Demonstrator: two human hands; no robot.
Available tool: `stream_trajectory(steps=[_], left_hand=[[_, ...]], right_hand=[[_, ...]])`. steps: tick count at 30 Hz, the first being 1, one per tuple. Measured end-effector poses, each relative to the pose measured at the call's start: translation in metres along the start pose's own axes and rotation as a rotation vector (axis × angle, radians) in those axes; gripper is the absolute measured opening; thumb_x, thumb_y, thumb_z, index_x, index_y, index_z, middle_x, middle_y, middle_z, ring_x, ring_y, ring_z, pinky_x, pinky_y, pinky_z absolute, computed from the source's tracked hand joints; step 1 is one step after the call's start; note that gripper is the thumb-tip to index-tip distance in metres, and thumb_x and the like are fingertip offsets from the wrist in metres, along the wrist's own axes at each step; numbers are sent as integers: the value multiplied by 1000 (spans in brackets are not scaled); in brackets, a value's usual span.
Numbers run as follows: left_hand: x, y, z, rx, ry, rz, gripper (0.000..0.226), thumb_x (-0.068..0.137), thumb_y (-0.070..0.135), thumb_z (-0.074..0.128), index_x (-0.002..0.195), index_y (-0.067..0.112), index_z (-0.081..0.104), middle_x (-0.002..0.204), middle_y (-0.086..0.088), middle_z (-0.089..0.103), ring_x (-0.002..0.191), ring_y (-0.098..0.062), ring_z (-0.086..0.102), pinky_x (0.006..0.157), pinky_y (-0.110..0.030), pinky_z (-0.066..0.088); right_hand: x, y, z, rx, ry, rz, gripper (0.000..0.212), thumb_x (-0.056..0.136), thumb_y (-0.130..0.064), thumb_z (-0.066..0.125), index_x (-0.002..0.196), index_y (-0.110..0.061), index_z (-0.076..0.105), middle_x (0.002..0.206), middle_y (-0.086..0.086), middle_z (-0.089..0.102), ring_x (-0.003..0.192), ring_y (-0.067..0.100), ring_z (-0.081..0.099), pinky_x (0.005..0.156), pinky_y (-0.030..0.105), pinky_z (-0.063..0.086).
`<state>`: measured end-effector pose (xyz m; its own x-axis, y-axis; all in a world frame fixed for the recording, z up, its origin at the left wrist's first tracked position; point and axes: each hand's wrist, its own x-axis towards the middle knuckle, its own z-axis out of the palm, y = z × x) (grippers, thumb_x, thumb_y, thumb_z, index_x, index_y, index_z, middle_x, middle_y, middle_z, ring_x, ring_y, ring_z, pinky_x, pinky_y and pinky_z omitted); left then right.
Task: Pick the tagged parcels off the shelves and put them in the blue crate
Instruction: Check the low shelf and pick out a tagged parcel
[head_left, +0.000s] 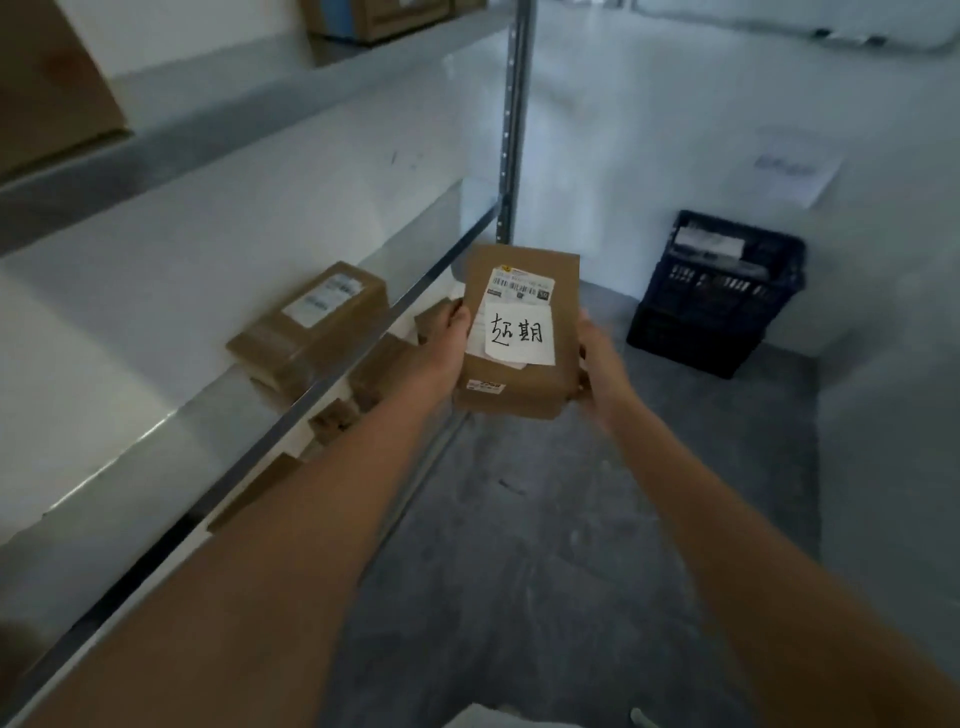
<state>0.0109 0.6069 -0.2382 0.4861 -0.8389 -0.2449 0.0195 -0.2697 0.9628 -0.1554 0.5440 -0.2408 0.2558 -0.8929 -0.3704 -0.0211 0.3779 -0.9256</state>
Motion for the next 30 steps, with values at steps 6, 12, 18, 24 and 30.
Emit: stream_trajectory(steps=[6, 12, 18, 24, 30], left_hand=[[33, 71, 83, -33, -96, 171, 36, 103, 33, 29, 134, 26, 46, 124, -10, 64, 108, -28, 63, 96, -48, 50], [72, 113, 152, 13, -161, 212, 44, 103, 34, 26, 145, 24, 38, 130, -9, 61, 117, -29, 58, 101, -45, 47], [142, 150, 202, 18, -281, 269, 45, 102, 41, 24, 143, 31, 39, 134, -3, 58, 121, -27, 55, 104, -49, 43], [210, 178, 250, 36, -375, 283, 44, 102, 38, 25, 143, 31, 40, 135, -2, 58, 121, -26, 55, 105, -47, 43], [270, 185, 318, 49, -428, 225, 46, 103, 37, 27, 147, 26, 35, 139, -6, 55, 126, -29, 52, 108, -47, 40]], right_hand=[[18, -56, -62, 156, 83, -144, 44, 99, -44, 44, 136, -21, 48, 131, 5, 61, 110, 20, 60, 76, 32, 54], [57, -98, -106, 168, 243, -224, 40, 100, -44, 41, 135, -26, 48, 126, 3, 63, 113, 23, 61, 100, 49, 48], [122, -137, -137, 168, 350, -279, 45, 99, -46, 42, 139, -28, 45, 131, 2, 59, 117, 22, 57, 103, 47, 46], [185, -166, -166, 207, 421, -274, 39, 96, -49, 42, 132, -33, 50, 125, -1, 62, 114, 22, 59, 101, 48, 47], [254, -184, -213, 220, 453, -224, 42, 96, -50, 43, 133, -32, 51, 125, 0, 63, 114, 23, 59, 102, 49, 46]])
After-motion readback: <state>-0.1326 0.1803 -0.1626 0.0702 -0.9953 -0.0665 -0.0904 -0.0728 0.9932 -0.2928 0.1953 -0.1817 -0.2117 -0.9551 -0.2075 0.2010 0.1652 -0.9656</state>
